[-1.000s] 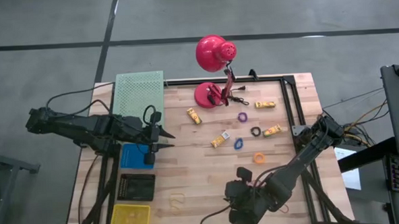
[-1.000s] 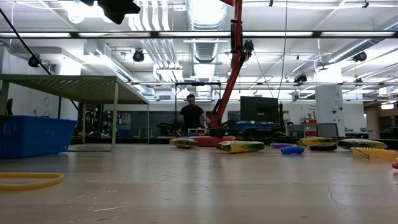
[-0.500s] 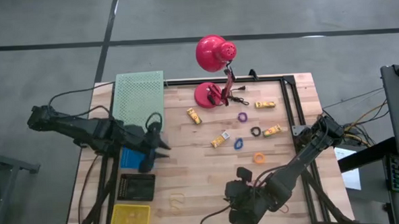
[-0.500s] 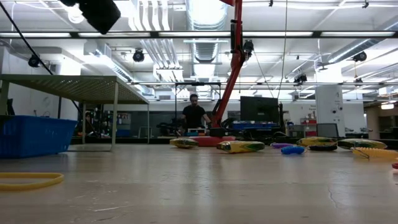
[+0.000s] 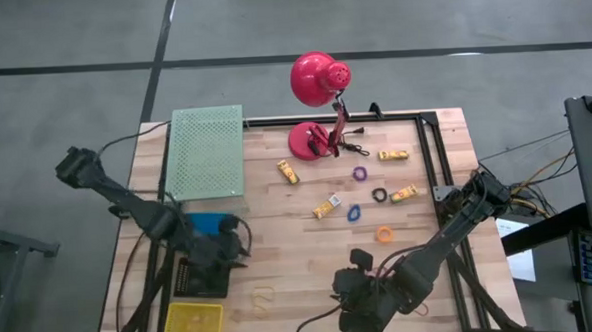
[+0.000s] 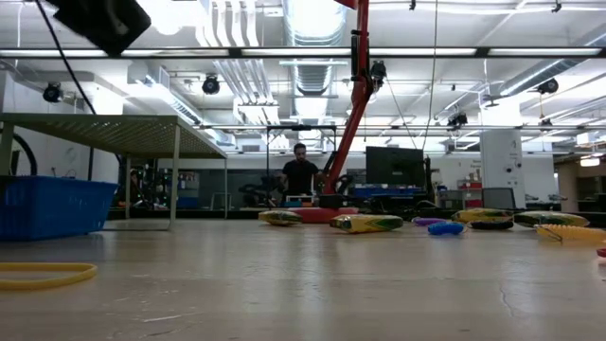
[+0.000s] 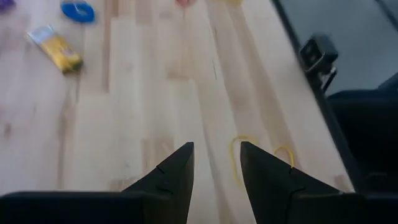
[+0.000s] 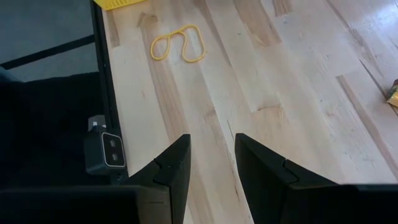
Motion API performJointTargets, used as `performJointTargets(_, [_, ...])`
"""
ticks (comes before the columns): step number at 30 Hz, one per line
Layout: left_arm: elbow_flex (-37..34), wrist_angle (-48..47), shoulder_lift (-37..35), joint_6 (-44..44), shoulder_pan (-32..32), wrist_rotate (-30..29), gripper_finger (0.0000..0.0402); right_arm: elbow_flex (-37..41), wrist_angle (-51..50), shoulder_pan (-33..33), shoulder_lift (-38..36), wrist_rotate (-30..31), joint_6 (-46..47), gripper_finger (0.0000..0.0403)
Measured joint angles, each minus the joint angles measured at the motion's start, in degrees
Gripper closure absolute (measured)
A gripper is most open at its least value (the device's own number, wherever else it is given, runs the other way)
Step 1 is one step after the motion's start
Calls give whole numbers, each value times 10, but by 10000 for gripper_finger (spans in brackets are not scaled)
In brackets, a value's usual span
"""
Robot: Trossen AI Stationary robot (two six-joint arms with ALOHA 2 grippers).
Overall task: Pick & Place Office Desk Supplies
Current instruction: Put the yellow rubber band into the yellow bin
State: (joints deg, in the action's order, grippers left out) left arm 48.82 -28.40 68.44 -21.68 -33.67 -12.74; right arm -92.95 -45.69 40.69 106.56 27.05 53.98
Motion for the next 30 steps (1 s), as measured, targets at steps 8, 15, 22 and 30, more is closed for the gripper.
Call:
performJointTargets(8, [-1,35,110,-64,-47,-87,266,0,1,0,0,0,0,282])
performJointTargets(15, [1,77,190,-121,-47,-95,259,0,2,0,0,0,0,282])
performJointTargets(22, [21,81,236,-148,-60,-76,204,0,2,0,0,0,0,282])
performJointTargets(30, [23,130,251,-177,-101,-38,171,0,14,0,0,0,0,282])
